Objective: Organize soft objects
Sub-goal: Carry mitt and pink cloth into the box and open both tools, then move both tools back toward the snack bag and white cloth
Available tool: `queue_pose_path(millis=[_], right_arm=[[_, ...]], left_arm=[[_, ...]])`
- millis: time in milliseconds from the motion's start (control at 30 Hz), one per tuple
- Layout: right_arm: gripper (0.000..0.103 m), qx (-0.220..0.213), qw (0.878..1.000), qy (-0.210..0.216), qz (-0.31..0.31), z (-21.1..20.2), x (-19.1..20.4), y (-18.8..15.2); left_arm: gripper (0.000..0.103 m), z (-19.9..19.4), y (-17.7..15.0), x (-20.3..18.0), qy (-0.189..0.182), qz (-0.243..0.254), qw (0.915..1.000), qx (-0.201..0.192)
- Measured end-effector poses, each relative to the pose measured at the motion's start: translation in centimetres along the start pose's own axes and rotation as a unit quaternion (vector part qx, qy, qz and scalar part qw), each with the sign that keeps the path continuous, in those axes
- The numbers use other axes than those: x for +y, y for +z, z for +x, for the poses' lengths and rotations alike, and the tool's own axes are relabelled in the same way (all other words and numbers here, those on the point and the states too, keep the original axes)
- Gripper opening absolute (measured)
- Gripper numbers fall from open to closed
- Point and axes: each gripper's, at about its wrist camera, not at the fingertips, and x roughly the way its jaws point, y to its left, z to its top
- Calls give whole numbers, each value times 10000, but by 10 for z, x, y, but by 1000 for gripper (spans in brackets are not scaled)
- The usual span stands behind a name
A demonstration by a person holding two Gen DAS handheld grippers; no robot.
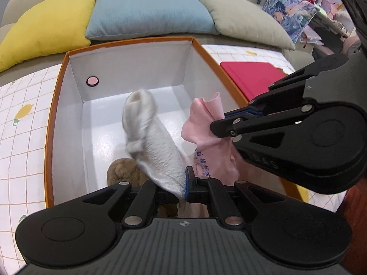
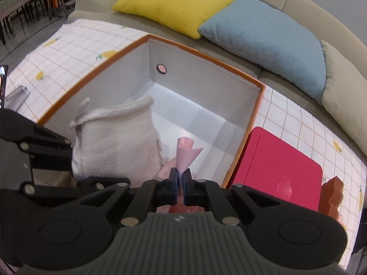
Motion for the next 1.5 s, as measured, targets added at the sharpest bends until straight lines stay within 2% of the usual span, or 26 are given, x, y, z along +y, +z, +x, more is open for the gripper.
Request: queue_pose_path(millis=[167, 333, 400, 567, 667, 867, 967, 1067, 1133, 1233, 1400, 1500], right_arm=[[4, -5, 9999, -81, -118, 0, 3, 0], [17, -138, 9998, -96, -145, -10, 1, 0], [18, -222, 9996, -114, -134, -17, 0, -1], [37, -572, 9981, -208, 7, -44, -6, -3], [41, -819, 9961, -264, 206, -64, -13, -9], [49, -1270, 9881, -289, 817, -106, -29, -36], [60, -1557, 9803, -218, 1198, -128, -40, -58], [64, -1788, 9710, -220, 1573, -147, -49, -85], [64, -1826, 9662, -359, 1786, -156, -58, -105], [64, -1767, 9587, -605, 2146, -164, -72, -137], [64, -1384, 9486, -1011, 2662, -162, -91, -192], [63, -1063, 9403, -1156, 3018, -153, -102, -221]], left_arm=[[14, 1, -2, 6, 72, -136, 9999, 49], [45, -13, 0, 5, 128, -152, 9997, -142], [51, -21, 0, 2, 214, -87, 9994, -254], [58, -47, 3, -10, 409, 82, 9975, -562], [64, -67, 2, -20, 595, 89, 9937, -944], [64, -96, -3, -49, 708, 204, 9845, -1591], [64, -106, -9, -63, 585, 113, 9803, -1885], [64, -109, -12, -76, 290, 61, 9777, -2077], [64, -107, -11, -83, -50, -27, 9778, -2096], [64, -99, -11, -94, -528, -145, 9779, -2017], [64, -75, -10, -121, -798, 166, 9828, -1657], [64, -59, -15, -134, -1036, 183, 9847, -1392]])
